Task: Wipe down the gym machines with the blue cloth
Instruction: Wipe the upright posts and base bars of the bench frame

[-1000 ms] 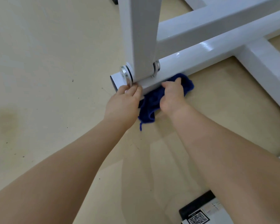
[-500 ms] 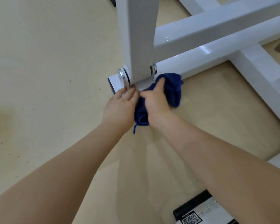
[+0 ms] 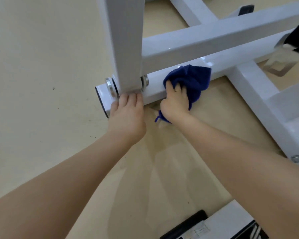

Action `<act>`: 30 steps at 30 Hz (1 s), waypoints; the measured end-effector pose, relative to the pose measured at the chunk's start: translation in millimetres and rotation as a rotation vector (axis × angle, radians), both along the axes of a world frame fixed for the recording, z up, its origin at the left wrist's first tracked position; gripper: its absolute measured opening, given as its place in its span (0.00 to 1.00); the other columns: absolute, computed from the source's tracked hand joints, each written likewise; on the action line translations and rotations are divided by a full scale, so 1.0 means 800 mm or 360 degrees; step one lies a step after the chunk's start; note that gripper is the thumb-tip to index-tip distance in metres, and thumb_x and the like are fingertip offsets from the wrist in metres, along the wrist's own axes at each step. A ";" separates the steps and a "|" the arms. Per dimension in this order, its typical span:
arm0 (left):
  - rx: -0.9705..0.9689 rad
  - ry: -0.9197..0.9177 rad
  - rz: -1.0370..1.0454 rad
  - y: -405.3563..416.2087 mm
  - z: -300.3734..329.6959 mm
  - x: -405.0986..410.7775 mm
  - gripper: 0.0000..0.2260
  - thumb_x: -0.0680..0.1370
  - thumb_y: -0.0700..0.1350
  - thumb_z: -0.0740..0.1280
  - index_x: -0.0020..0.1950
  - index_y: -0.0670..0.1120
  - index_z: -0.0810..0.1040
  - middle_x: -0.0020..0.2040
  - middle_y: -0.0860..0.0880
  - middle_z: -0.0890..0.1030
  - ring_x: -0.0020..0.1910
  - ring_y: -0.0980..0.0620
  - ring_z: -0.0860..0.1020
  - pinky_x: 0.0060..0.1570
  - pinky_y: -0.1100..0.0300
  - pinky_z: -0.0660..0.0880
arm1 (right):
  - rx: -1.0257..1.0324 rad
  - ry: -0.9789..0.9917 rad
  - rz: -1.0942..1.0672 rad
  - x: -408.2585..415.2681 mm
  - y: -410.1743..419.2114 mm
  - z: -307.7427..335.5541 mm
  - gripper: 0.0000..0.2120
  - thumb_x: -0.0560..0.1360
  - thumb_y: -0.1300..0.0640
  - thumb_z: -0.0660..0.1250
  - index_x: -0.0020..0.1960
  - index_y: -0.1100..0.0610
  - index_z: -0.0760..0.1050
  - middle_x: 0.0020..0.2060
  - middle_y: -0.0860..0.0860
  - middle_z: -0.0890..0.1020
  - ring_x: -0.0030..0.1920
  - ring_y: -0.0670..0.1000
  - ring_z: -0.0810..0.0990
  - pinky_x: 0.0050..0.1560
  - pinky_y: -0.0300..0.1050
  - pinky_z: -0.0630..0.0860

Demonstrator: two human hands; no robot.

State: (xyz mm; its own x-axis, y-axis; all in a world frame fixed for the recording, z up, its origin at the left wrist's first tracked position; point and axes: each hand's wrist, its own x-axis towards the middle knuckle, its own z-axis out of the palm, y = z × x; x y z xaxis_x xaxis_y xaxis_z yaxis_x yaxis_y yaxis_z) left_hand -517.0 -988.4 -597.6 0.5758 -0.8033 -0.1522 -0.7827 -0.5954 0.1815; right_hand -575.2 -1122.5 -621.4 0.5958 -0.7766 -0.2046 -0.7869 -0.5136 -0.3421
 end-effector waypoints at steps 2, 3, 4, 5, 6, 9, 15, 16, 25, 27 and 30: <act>-0.0077 0.0023 -0.0124 -0.016 -0.002 0.002 0.29 0.77 0.41 0.57 0.76 0.43 0.50 0.75 0.46 0.56 0.73 0.47 0.54 0.68 0.55 0.54 | -0.0119 0.0026 0.0346 -0.018 -0.008 -0.008 0.33 0.75 0.64 0.55 0.77 0.51 0.48 0.76 0.53 0.53 0.75 0.56 0.49 0.74 0.50 0.47; -0.0075 0.0051 -0.0164 -0.023 -0.002 0.002 0.29 0.78 0.40 0.56 0.76 0.43 0.48 0.76 0.47 0.54 0.74 0.47 0.53 0.69 0.55 0.54 | -0.0158 0.0038 0.0411 -0.024 -0.026 -0.008 0.33 0.75 0.64 0.55 0.77 0.51 0.48 0.76 0.52 0.53 0.75 0.55 0.49 0.74 0.50 0.47; -0.0052 0.0066 -0.0193 -0.029 -0.002 0.003 0.29 0.78 0.40 0.56 0.77 0.44 0.46 0.77 0.47 0.52 0.74 0.47 0.53 0.70 0.56 0.55 | -0.0150 0.0049 0.0366 -0.027 -0.049 -0.005 0.33 0.76 0.64 0.55 0.77 0.50 0.48 0.76 0.52 0.52 0.75 0.55 0.48 0.74 0.50 0.46; -0.0022 0.0055 -0.0217 -0.033 -0.004 0.003 0.29 0.79 0.40 0.55 0.77 0.44 0.45 0.77 0.48 0.50 0.74 0.48 0.52 0.69 0.56 0.55 | -0.0099 0.0055 0.0240 -0.029 -0.074 -0.001 0.33 0.76 0.64 0.54 0.77 0.49 0.47 0.77 0.52 0.50 0.76 0.54 0.46 0.74 0.49 0.45; 0.0001 0.0027 -0.0236 -0.036 -0.006 0.004 0.29 0.79 0.40 0.55 0.77 0.45 0.44 0.77 0.48 0.48 0.74 0.48 0.52 0.69 0.56 0.56 | -0.0037 0.0060 0.0091 -0.031 -0.098 0.002 0.33 0.76 0.65 0.53 0.77 0.49 0.46 0.77 0.52 0.48 0.76 0.54 0.45 0.75 0.49 0.44; 0.0044 -0.0055 -0.0255 -0.040 -0.013 0.003 0.28 0.79 0.39 0.54 0.77 0.44 0.46 0.78 0.48 0.50 0.74 0.49 0.53 0.68 0.55 0.58 | -0.0013 0.0106 -0.0110 -0.038 -0.134 0.004 0.33 0.77 0.66 0.51 0.77 0.50 0.45 0.77 0.54 0.47 0.76 0.55 0.43 0.75 0.52 0.45; 0.0068 -0.0042 -0.0256 -0.040 -0.012 0.002 0.29 0.77 0.36 0.55 0.77 0.43 0.49 0.77 0.46 0.54 0.73 0.48 0.55 0.66 0.53 0.61 | -0.0149 0.0069 0.0364 -0.054 -0.106 -0.010 0.39 0.73 0.66 0.62 0.77 0.52 0.46 0.76 0.55 0.52 0.75 0.57 0.48 0.74 0.51 0.52; 0.0077 -0.0040 -0.0250 -0.039 -0.011 0.002 0.29 0.77 0.36 0.55 0.77 0.43 0.48 0.77 0.47 0.53 0.74 0.48 0.55 0.66 0.53 0.61 | -0.0184 0.0122 0.0390 -0.056 -0.117 -0.007 0.37 0.75 0.64 0.60 0.77 0.51 0.45 0.76 0.56 0.52 0.75 0.56 0.48 0.74 0.51 0.50; 0.0047 0.0052 -0.0256 -0.029 -0.015 0.005 0.33 0.75 0.34 0.55 0.77 0.47 0.44 0.78 0.51 0.49 0.75 0.51 0.52 0.67 0.58 0.62 | 0.0037 0.0252 -0.0028 -0.041 -0.133 0.024 0.35 0.77 0.66 0.54 0.77 0.53 0.39 0.76 0.57 0.44 0.76 0.57 0.42 0.74 0.50 0.49; 0.0132 0.0024 -0.0287 -0.030 -0.011 0.005 0.33 0.76 0.35 0.54 0.77 0.47 0.41 0.78 0.52 0.45 0.75 0.51 0.50 0.68 0.59 0.60 | 0.0069 0.0136 0.0161 -0.035 -0.086 0.017 0.38 0.75 0.69 0.55 0.77 0.52 0.38 0.76 0.55 0.41 0.76 0.56 0.40 0.75 0.49 0.50; 0.0243 -0.0046 -0.0402 -0.024 -0.004 0.008 0.31 0.78 0.37 0.52 0.76 0.47 0.38 0.77 0.50 0.41 0.76 0.51 0.46 0.72 0.58 0.50 | 0.0205 0.0044 0.0415 -0.022 -0.023 0.015 0.40 0.75 0.69 0.57 0.77 0.52 0.39 0.76 0.54 0.40 0.75 0.54 0.37 0.74 0.48 0.43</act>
